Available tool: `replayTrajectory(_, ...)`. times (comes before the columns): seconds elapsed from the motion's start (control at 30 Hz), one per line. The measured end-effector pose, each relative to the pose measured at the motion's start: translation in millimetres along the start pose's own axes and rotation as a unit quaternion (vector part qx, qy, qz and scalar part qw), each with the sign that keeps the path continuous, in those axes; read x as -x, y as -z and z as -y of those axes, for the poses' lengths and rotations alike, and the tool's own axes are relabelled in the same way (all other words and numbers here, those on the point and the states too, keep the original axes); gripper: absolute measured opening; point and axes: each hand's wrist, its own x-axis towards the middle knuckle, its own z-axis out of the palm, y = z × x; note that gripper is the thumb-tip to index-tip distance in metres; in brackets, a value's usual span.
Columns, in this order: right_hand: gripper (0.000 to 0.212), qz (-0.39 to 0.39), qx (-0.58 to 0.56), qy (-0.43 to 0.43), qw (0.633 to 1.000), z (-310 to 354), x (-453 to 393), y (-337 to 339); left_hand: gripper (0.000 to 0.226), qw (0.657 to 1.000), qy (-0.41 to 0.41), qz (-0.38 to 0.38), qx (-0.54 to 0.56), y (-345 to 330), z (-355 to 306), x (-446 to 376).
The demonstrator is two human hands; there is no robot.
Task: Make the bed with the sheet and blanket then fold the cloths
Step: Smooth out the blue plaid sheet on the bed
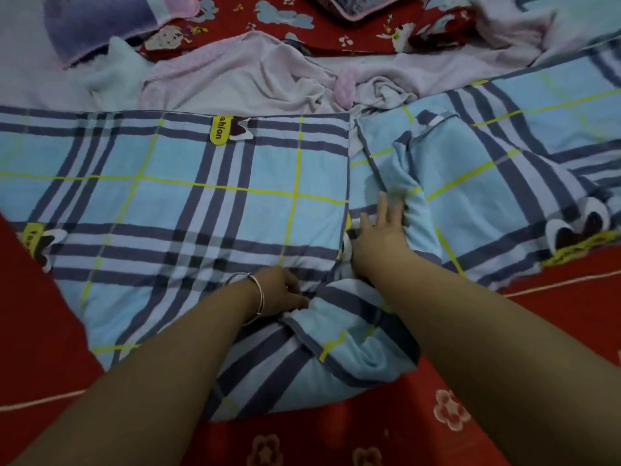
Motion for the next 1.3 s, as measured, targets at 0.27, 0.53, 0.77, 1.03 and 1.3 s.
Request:
replayTrajectory(0.27, 0.061, 0.082, 0.039, 0.065, 0.994, -39, 49, -34, 0.023, 0.998, 0.007, -0.053, -0.037, -45, -22, 46)
replayTrajectory(0.53, 0.039, 0.047, -0.013, 0.123, 0.991, -35, 81, -81, 0.027, 0.998, -0.008, -0.003, -0.06, -64, -28, 69)
replayTrajectory(0.77, 0.047, 0.194, -0.123, 0.175, 0.957, -18, 134, -146, 0.066, 0.99, 0.019, 0.027, -0.139, -101, -36, 76)
replayTrajectory(1.03, 0.044, 0.219, -0.191, 0.218, 0.932, 25, 127, -184, 0.06, 0.93, -0.072, 0.099, -0.345, -153, -46, 71)
replayTrajectory(1.3, 0.034, 0.159, -0.392, 0.118, 0.899, 39, 102, -166, 0.061, 0.975, 0.022, -0.108, -0.195, -134, -41, 58)
